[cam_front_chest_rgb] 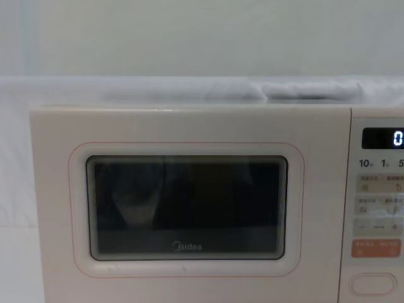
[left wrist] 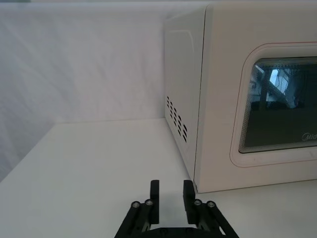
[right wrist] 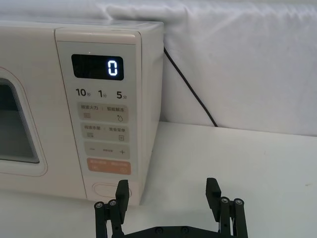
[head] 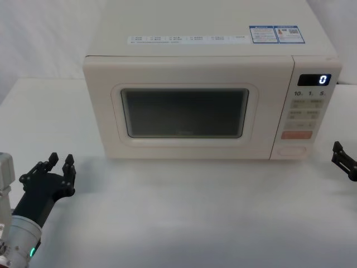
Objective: Press the button to open the microwave door with one hand; close the microwave door with the other hand.
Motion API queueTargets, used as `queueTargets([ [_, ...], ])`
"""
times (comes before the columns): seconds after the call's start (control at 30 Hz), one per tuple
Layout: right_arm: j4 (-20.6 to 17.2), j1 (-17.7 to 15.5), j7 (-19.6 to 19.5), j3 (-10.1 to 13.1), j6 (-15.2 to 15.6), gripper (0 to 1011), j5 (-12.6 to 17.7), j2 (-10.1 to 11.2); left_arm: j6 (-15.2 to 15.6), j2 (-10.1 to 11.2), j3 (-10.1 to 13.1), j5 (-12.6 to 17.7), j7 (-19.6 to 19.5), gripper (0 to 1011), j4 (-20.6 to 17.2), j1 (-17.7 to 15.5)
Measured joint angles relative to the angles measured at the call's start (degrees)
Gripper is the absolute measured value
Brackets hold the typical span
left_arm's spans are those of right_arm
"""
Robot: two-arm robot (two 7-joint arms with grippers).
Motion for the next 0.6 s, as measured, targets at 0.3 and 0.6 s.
queueTargets([
  [0.3,0.0,0.0,0.0,0.0,0.0,1002,0.0,0.0,0.0,0.0,0.0,-0.1,0.0,585,0.0,0.0],
  [0.6,0.0,0.0,0.0,0.0,0.0,1002,0.0,0.0,-0.1,0.0,0.0,-0.2,-0.1,875,0.0,0.0],
])
